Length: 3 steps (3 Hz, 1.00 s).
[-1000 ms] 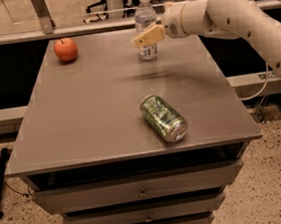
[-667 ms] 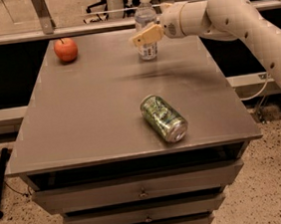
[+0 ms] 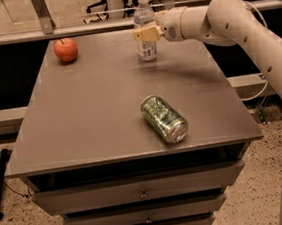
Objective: Knock blue plastic bottle over
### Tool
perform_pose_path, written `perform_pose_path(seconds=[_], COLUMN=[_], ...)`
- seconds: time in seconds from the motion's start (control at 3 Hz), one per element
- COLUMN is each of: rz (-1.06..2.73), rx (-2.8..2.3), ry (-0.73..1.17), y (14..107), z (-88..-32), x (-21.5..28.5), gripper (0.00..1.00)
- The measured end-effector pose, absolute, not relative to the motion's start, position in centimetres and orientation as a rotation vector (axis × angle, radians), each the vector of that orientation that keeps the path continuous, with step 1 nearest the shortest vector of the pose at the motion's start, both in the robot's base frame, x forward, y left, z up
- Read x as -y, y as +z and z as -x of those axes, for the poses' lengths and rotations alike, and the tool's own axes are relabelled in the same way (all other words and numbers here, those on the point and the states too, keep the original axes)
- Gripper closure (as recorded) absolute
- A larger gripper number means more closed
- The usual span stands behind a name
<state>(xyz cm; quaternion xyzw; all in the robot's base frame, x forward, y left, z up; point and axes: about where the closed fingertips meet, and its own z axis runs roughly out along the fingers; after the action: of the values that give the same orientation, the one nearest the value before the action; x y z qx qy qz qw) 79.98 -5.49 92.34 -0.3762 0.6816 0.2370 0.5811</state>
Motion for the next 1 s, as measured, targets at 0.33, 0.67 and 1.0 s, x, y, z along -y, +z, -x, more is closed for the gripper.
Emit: perform_pose_path(seconds=[0.33,0.67,1.0], rz=[0.868,0.939,1.117], rx=[-1.586,-1.545,-1.464], ry=[0.557,0.541,0.475], y=[92.4,94.2,97.7], z=[-79.9,-79.5,-78.5], x=[5.6,5.6,5.6], gripper=[0.64,0.87,1.0])
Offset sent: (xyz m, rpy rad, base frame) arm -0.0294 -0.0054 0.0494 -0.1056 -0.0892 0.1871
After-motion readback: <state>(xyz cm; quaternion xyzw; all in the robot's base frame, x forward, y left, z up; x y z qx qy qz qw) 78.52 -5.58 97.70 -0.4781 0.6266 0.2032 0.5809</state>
